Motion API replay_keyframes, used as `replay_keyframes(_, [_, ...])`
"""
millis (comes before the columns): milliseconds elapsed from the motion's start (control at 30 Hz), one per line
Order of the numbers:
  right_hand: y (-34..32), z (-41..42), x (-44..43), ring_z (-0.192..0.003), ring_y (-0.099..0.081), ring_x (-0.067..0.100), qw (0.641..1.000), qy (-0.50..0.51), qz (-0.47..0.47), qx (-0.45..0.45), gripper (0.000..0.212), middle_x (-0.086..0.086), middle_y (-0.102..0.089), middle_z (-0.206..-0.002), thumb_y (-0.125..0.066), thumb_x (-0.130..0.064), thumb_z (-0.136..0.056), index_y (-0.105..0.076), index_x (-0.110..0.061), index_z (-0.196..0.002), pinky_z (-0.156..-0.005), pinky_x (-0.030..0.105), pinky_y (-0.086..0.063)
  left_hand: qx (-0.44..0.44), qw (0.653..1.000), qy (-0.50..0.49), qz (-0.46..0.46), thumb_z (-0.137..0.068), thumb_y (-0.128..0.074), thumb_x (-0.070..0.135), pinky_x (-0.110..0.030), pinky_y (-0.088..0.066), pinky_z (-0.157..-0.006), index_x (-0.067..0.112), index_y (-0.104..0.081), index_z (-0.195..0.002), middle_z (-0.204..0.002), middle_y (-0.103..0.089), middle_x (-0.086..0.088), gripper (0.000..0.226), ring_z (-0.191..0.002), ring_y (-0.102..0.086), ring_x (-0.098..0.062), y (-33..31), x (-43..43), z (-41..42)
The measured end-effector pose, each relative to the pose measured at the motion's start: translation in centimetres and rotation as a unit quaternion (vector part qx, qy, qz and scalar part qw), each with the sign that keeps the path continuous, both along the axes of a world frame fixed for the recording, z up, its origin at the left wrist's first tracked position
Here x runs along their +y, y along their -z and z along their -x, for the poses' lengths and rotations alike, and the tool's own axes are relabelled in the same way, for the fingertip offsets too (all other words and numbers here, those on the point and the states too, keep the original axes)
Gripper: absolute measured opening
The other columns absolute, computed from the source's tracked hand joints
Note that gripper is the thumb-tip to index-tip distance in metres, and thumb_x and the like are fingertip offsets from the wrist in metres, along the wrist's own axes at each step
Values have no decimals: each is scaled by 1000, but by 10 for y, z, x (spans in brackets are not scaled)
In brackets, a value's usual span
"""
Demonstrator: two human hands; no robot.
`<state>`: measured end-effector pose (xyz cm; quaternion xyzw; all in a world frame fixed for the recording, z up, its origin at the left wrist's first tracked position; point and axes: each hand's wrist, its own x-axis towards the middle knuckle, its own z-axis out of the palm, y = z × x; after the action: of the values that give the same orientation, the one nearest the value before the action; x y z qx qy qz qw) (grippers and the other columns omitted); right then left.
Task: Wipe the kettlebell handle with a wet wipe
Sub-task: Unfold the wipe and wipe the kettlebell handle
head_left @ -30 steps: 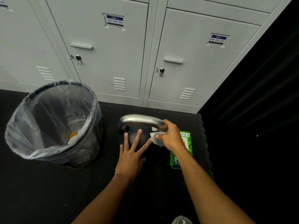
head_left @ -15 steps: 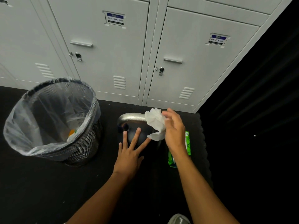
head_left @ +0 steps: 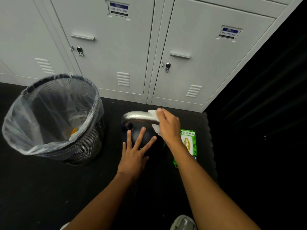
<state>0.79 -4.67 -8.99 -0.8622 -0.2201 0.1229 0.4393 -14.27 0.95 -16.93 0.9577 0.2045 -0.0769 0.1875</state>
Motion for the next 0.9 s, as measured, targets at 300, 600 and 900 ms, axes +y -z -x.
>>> replay_keyframes(300, [3,6,-8,-85,-62,20,951,157,-84,253,33,8,-67,-94,-40,-37,-102,-63,-24,-83,-70,34,-47,10,1000,1,5,-101,-53,36,-63,-3,-123,62,28,-143,-154,48,13,95,-141,43,-39,-2,0,-1])
replay_keyframes(600, [29,62,-3,-142,-32,15,983,38,-49,-174,43,-2,-45,-148,-27,-32,-105,-48,-23,-142,-120,39,-23,36,999,16,0,-98,-56,38,-61,3,-123,51,31,-142,-152,51,10,99,-140,45,-41,-5,-2,1])
replay_keyframes(900, [13,1,-1,-106,-57,21,980,109,-89,137,38,3,-61,-124,-40,-31,-99,-50,-34,-135,-91,42,-49,5,1000,3,-10,-102,-53,33,-59,3,-119,61,33,-140,-154,49,11,99,-141,43,-40,-3,-1,-1])
